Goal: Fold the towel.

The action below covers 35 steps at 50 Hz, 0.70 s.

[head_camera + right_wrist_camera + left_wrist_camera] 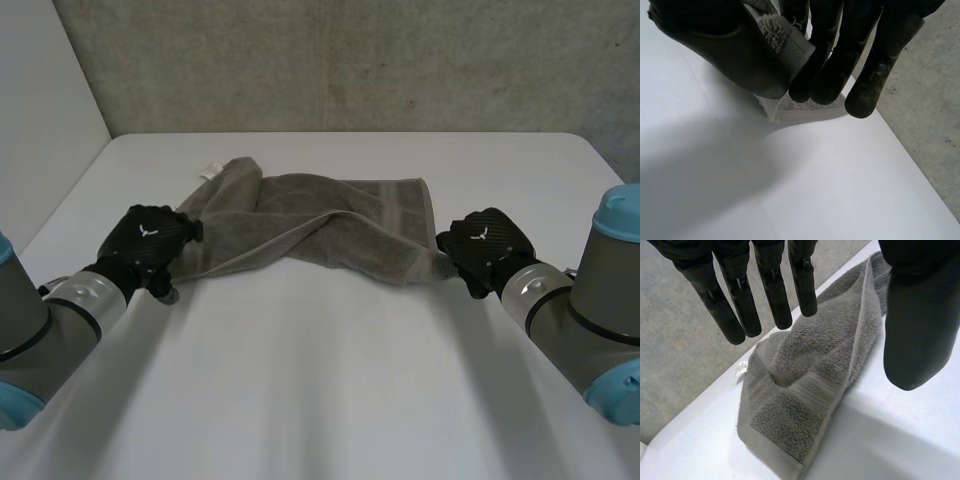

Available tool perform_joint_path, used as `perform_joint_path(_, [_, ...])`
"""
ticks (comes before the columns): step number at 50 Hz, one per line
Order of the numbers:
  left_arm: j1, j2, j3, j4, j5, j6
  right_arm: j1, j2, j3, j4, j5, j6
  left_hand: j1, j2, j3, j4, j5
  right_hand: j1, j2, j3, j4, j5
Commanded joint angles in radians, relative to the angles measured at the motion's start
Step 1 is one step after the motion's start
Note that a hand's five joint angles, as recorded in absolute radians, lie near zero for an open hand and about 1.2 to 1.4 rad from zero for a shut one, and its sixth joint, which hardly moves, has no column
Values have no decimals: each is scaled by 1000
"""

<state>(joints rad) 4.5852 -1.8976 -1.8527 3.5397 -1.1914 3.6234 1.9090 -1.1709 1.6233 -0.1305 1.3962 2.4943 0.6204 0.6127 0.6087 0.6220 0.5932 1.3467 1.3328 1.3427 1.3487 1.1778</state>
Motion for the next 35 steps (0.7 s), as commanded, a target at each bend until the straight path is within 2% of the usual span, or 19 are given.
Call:
perform_joint_path(1, [6, -15, 33, 8, -5, -6, -24, -1, 55, -61, 1, 5, -69, -62, -58, -71, -217, 50, 63, 54, 48, 44])
perform_joint_path(6, [7, -67, 55, 2, -5, -5, -30, 2, 62, -67, 1, 5, 86, 94, 98, 85, -61, 50, 63, 54, 48, 44])
perform_joint_path(20, [0, -206, 181, -10, -4, -8, -28, 16, 66, -69, -2, 5, 51, 59, 63, 50, -96, 50, 63, 54, 48, 44])
perform_joint_path(35, [-14, -399, 421, -140, -11, -6, -30, 20, 69, -70, -6, 6, 57, 65, 69, 55, -90, 50, 63, 54, 48, 44])
